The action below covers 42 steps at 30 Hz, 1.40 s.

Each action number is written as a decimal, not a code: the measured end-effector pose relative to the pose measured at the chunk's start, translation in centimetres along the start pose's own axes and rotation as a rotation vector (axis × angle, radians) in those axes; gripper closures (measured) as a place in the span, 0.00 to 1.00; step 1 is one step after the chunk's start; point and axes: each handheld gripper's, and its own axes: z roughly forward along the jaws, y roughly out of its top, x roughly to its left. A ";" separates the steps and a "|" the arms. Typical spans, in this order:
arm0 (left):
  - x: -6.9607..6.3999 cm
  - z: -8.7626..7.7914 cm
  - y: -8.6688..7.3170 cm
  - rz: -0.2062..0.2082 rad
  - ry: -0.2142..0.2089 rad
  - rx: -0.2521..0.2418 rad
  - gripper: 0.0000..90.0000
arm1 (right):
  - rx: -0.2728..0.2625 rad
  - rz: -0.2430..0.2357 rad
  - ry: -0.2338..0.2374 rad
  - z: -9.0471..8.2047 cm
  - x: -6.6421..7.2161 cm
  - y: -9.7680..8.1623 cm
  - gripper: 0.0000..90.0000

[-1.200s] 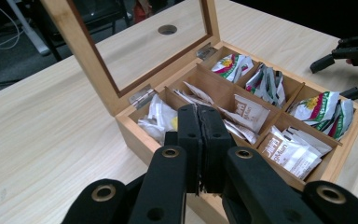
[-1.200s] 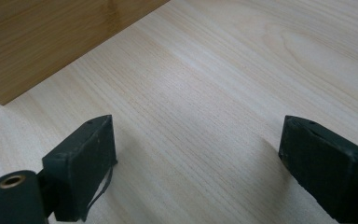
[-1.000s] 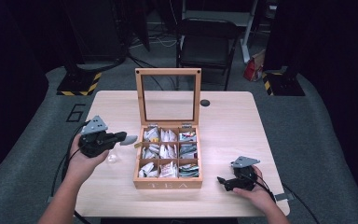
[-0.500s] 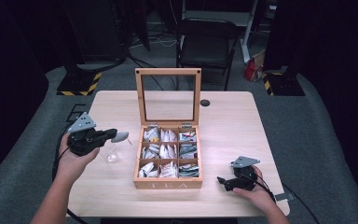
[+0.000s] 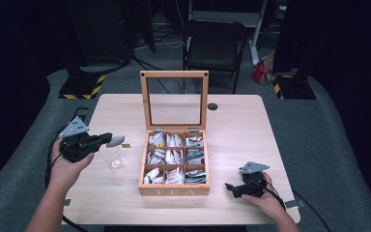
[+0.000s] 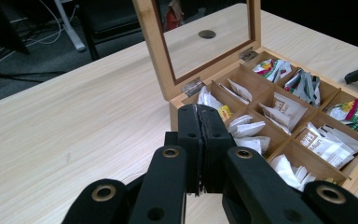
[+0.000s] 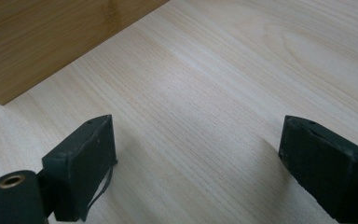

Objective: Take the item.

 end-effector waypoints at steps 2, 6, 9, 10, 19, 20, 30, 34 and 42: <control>0.2 -0.2 -0.2 -0.008 0.008 -0.007 0.98 | 0.000 0.000 0.000 0.0 0.0 0.0 0.11; 0.8 -0.8 -0.5 -0.019 0.022 -0.002 0.98 | 0.000 0.000 0.000 0.0 0.0 0.0 0.11; 1.2 -1.2 -0.9 -0.030 0.035 0.000 0.98 | 0.000 0.001 0.000 0.0 0.0 0.0 0.11; 1.2 -1.2 -0.9 -0.030 0.035 0.000 0.98 | 0.000 0.001 0.000 0.0 0.0 0.0 0.11; 1.9 -1.8 -1.8 -0.045 0.060 0.008 0.98 | 0.000 0.000 0.000 0.0 0.0 0.0 0.11; 2.0 -1.9 -1.9 -0.048 0.059 0.015 0.98 | 0.000 0.000 0.000 0.0 0.0 0.0 0.11; 2.5 -2.3 -2.6 -0.065 0.073 0.020 0.98 | 0.000 0.000 0.000 0.0 0.0 0.0 0.11; 2.6 -2.3 -3.1 -0.076 0.072 0.025 0.98 | 0.000 0.000 0.000 0.0 0.0 0.0 0.11; 2.9 -1.7 -4.1 -0.097 0.070 0.044 0.98 | 0.000 0.000 0.000 0.0 0.0 0.0 0.11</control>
